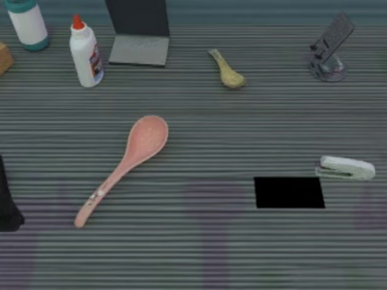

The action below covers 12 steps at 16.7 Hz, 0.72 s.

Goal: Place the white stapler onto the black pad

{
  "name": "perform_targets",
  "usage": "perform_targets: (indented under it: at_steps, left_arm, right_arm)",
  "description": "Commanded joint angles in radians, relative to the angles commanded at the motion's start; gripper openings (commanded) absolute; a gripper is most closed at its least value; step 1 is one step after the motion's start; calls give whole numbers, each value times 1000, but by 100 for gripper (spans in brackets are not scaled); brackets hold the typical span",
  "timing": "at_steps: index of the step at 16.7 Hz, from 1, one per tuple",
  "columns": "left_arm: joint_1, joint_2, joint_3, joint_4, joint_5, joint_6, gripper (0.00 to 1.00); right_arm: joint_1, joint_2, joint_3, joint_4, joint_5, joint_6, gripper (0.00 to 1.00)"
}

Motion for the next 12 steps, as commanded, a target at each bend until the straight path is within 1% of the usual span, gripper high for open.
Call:
perform_targets:
  at_steps: [3,6,9,12]
  left_arm:
    - [0,0,0,0,0,0,100]
    - [0,0,0,0,0,0,100]
    - [0,0,0,0,0,0,100]
    - [0,0,0,0,0,0,100]
  right_arm:
    - [3,10,10,-8,-1,-8,100]
    - [23,104,103,-82,-3,-77,100]
    - [56,294,285,-213,-3,-201,100]
    - [96,574,522,-385,-1,-361,100]
